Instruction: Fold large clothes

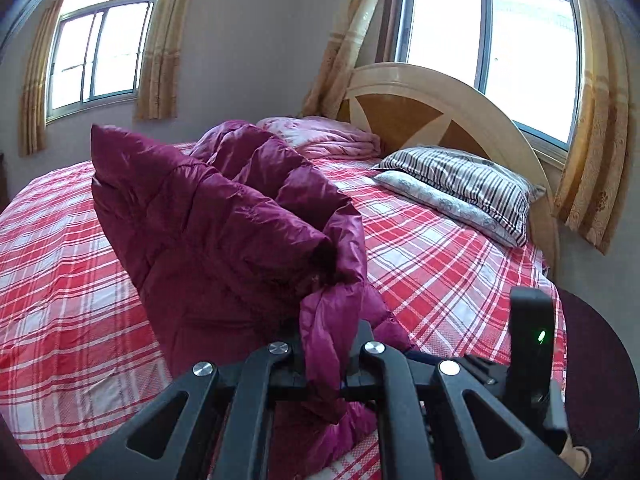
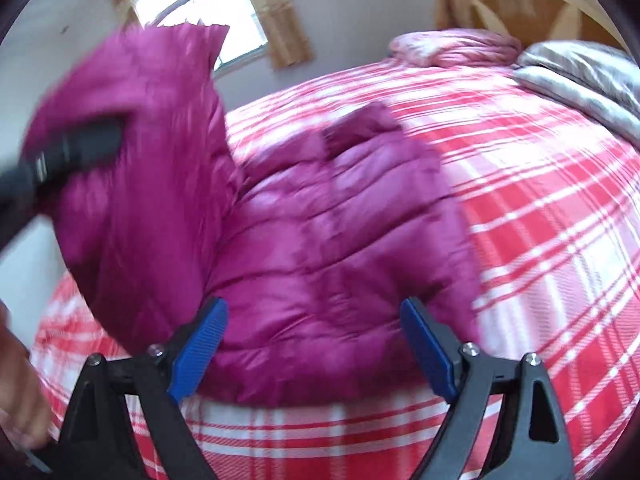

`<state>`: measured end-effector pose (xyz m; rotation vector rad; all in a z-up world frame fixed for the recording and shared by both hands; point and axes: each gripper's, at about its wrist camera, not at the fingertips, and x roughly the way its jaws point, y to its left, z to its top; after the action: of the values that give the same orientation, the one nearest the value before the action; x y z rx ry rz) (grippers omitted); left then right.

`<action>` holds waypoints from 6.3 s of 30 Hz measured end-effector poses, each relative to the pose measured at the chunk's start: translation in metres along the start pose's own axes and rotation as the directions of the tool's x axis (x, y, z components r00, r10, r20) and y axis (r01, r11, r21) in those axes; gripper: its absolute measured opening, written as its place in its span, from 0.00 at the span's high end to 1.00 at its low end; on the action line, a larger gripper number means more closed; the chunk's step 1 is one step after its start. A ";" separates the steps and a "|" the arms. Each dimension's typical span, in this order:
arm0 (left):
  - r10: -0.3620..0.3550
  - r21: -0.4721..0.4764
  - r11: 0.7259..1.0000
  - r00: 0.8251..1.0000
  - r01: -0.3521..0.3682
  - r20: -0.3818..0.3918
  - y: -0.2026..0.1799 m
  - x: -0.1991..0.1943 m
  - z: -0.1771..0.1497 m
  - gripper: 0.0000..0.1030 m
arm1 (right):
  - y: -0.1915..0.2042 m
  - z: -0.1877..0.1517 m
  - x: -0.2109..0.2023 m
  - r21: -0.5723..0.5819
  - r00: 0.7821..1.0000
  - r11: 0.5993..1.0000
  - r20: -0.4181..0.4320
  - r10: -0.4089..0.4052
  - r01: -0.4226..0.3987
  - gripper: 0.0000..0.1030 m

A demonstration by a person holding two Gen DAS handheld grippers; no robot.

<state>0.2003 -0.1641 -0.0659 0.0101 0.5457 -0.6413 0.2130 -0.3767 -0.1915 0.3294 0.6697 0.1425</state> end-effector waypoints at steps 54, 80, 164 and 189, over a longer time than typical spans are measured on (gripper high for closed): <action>0.200 0.158 0.969 0.979 -0.191 -0.045 0.032 0.093 -0.031 0.20 | -0.026 0.034 -0.008 0.054 0.991 0.995 0.095 -0.094 0.089 0.44; 0.289 -0.044 0.956 0.957 -0.290 -0.041 0.085 0.102 -0.012 0.16 | -0.014 0.025 0.019 -0.010 0.992 0.992 -0.024 -0.123 0.123 0.61; 0.468 0.052 0.882 0.853 -0.469 -0.232 0.077 0.198 0.009 0.02 | -0.049 0.101 0.104 -0.013 0.991 0.993 -0.059 -0.116 0.116 0.71; 0.461 0.057 0.885 0.849 -0.463 -0.258 0.078 0.206 0.009 0.01 | -0.050 0.102 0.111 -0.026 0.987 0.990 -0.081 -0.137 0.136 0.71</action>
<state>0.3862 -0.2197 -0.1711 0.2192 0.7738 -0.1618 0.3647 -0.4236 -0.1987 0.2576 0.7698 0.0324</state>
